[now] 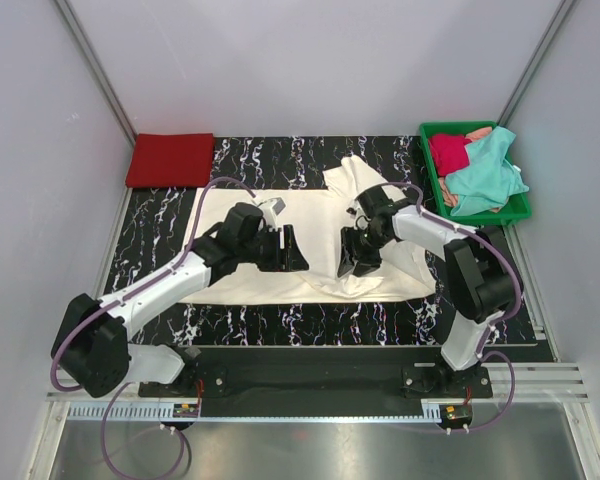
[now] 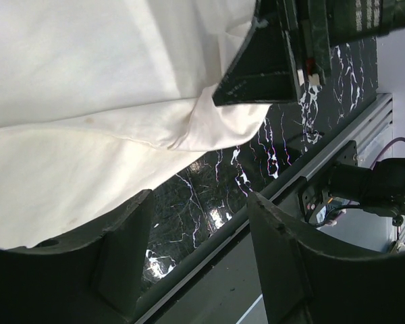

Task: Fold and stack the t-shirts
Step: Fold the tshirt

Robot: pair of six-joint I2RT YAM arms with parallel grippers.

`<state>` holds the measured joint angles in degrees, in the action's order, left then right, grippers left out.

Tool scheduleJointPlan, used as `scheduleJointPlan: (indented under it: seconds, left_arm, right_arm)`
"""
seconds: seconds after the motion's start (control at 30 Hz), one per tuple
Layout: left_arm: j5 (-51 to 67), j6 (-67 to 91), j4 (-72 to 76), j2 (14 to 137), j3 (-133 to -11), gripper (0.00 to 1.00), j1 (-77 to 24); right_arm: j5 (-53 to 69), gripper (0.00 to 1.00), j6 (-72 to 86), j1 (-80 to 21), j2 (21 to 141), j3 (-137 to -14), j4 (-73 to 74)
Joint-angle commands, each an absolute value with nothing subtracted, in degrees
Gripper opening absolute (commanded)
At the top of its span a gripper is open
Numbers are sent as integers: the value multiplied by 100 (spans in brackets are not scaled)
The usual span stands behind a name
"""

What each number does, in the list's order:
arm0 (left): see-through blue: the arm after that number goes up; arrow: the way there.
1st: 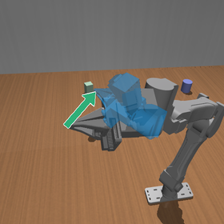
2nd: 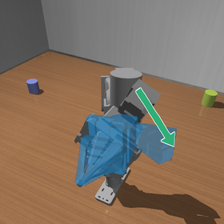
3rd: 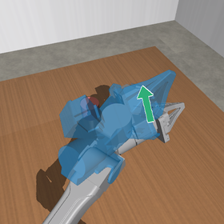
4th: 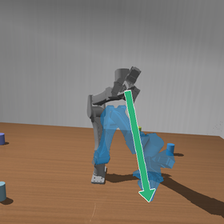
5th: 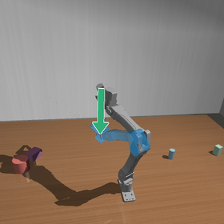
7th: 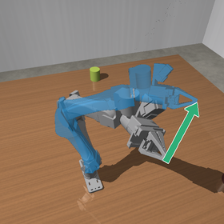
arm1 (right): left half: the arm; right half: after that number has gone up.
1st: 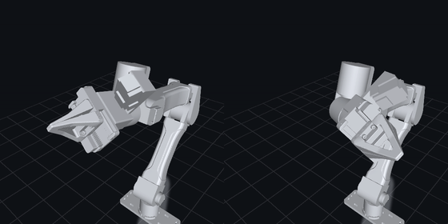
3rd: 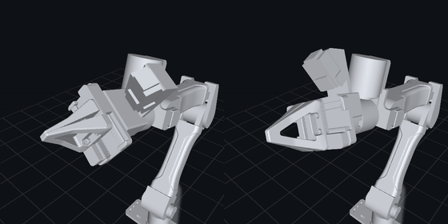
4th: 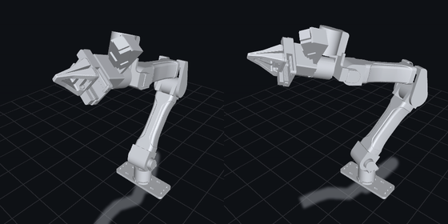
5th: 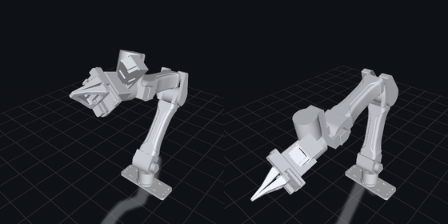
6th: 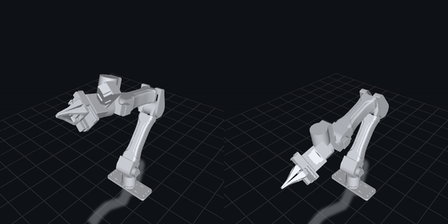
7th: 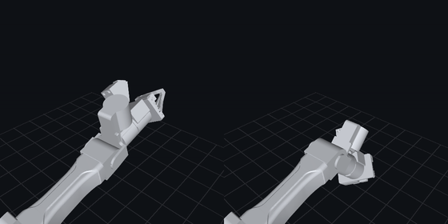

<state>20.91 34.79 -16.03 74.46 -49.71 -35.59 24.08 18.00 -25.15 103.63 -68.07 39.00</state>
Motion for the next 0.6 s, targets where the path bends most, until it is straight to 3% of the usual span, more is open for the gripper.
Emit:
scheduleJointPlan:
  seconds: [0.0, 0.3, 0.5, 0.57]
  left_arm:
    - [1977, 3428, -1494, 7277, -5010, 62, -3507]
    - [2346, 3419, -1379, 7725, -5071, 64, -3585]
    - [1970, 3164, -1775, 8410, -5879, 67, -4191]
    - [1890, 3112, -1810, 8752, -6299, 68, -4454]
  right_arm:
    - [3040, 52, 2003, -2645, 9591, -6418, 3797]
    - [3982, 52, 2400, -2821, 8351, -5643, 4305]
    - [4148, 52, 2811, -2339, 8051, -5669, 4316]
    - [3843, 58, 3240, -2110, 7964, -5660, 4359]
